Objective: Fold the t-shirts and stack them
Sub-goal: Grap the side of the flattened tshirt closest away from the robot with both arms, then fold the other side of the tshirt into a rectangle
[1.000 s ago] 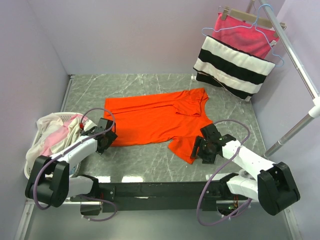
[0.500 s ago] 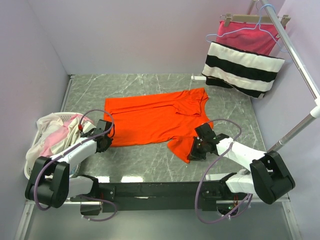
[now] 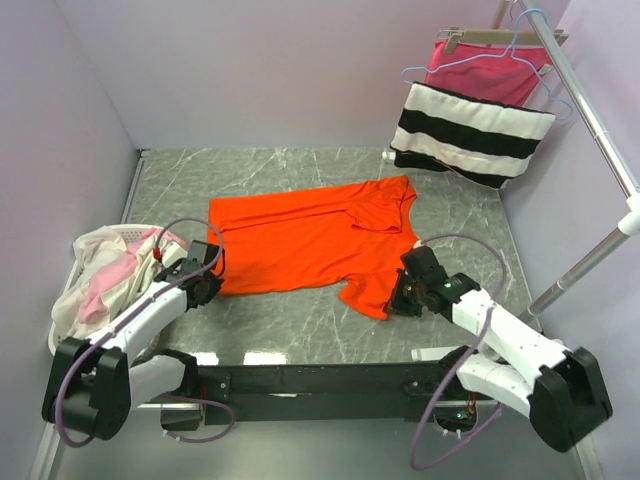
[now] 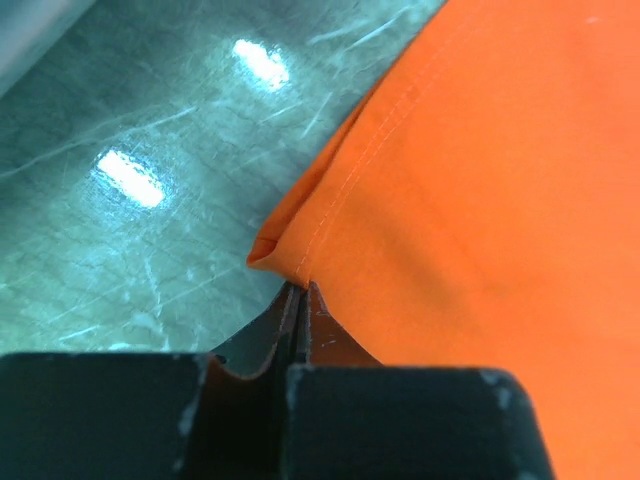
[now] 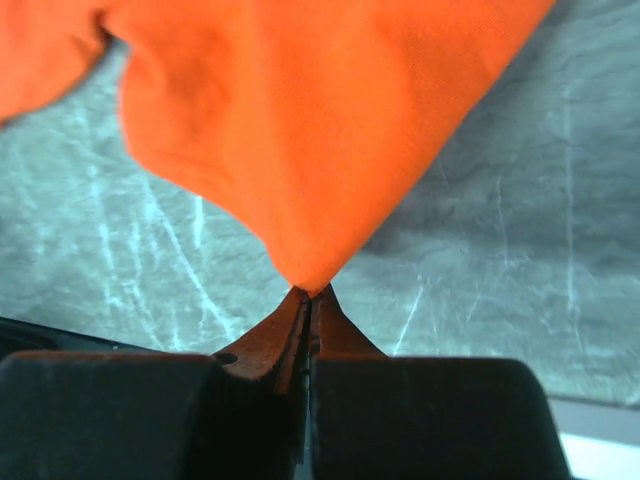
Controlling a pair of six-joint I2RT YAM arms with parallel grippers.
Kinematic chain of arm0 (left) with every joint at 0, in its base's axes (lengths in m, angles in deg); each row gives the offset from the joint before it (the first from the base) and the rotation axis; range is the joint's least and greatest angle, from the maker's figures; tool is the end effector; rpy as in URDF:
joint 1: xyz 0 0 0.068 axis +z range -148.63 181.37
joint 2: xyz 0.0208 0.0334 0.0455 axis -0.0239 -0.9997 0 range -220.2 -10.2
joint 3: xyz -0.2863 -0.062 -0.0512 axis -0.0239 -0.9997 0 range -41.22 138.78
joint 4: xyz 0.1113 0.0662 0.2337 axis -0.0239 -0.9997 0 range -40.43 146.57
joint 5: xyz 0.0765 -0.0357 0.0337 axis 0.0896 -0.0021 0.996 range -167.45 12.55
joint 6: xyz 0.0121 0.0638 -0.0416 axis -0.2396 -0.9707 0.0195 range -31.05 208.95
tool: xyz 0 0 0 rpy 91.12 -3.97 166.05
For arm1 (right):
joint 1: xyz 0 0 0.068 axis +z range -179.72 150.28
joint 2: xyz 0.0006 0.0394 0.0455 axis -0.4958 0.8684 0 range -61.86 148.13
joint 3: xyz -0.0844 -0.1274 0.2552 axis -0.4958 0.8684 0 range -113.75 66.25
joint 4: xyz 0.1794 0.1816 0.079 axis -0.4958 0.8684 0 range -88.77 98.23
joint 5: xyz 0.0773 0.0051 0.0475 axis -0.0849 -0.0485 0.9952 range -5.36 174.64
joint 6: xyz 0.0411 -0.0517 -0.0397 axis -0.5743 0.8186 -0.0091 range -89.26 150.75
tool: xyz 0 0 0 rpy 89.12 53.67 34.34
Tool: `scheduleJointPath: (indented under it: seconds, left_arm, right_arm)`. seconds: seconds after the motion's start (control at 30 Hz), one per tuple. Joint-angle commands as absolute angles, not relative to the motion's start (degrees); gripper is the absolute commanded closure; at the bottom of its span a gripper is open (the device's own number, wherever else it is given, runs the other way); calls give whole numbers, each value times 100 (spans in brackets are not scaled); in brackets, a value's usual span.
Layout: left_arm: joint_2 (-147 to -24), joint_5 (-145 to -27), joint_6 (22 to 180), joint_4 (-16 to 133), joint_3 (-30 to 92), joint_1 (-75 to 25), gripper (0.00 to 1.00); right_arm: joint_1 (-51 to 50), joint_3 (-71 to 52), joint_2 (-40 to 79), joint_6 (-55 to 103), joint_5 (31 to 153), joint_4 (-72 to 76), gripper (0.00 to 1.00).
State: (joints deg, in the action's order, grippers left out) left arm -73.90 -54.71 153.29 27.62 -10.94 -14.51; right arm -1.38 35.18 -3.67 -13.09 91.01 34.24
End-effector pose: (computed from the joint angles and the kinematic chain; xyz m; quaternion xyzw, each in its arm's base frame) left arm 0.1963 -0.0294 0.1655 -0.4337 0.8488 -0.0044 0.3025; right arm 0.1617 0.0955 0.1776 0.1158 0.9579 0.1948 0.1763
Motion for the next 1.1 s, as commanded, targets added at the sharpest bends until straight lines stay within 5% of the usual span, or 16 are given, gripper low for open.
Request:
scheduleJointPath:
  seconds: [0.0, 0.47, 1.07]
  left_arm:
    - [-7067, -5443, 15110, 2379, -739, -1445, 99]
    - [-7453, -5311, 14820, 2562, -352, -1445, 99]
    - [-8595, -5266, 14248, 3055, 474, -1112, 99]
  right_arm:
    - [-124, 3101, -903, -1329, 8614, 3998, 100]
    - [-616, 1836, -299, -451, 7726, 3762, 100]
    - [-1267, 473, 1354, 587, 8104, 3120, 100]
